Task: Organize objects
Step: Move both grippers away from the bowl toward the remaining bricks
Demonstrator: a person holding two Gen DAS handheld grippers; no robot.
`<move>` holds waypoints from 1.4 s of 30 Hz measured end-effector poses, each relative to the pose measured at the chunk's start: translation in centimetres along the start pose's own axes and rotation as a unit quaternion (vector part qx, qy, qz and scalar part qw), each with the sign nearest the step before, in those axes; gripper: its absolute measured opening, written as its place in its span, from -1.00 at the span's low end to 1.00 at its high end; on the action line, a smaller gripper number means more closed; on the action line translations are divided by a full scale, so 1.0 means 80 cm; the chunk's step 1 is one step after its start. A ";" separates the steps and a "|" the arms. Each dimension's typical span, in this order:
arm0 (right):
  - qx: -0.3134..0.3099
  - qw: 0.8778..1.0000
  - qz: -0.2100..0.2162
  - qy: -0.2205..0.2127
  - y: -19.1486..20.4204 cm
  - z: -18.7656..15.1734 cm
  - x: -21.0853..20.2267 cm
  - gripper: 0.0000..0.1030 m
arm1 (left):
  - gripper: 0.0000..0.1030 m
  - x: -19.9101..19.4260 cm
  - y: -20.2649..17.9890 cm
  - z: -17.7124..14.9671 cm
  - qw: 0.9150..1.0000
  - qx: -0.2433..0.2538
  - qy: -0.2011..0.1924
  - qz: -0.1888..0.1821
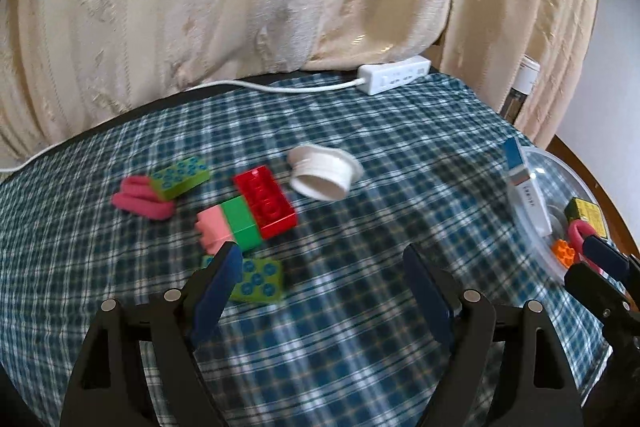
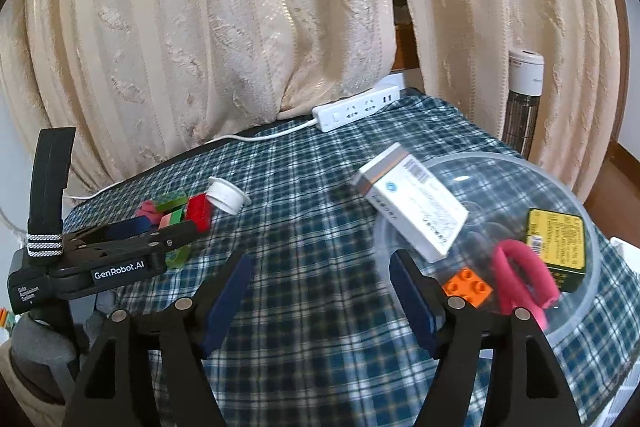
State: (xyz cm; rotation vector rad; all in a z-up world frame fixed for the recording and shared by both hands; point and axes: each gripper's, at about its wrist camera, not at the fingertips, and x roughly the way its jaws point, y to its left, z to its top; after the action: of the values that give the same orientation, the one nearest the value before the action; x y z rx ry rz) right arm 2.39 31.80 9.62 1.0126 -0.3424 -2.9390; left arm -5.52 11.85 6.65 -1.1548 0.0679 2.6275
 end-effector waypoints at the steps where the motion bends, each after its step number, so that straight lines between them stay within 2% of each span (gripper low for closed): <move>1: -0.002 1.000 0.001 0.002 0.004 0.000 0.002 0.48 | 0.62 0.001 0.004 -0.001 1.000 -0.003 0.001 0.001; 21: -0.016 0.999 0.010 0.027 0.035 0.006 0.039 0.52 | 0.62 0.018 0.062 -0.021 0.998 -0.054 0.025 0.020; 42: -0.045 0.997 0.029 0.062 0.060 0.024 0.095 0.52 | 0.62 0.051 0.075 -0.032 0.996 -0.065 0.059 0.023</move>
State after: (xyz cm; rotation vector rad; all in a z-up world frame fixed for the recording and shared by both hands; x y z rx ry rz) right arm -5.08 26.84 7.48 1.1447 -0.2315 -2.7961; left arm -7.88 6.58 1.53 -1.3669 -0.0545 2.6351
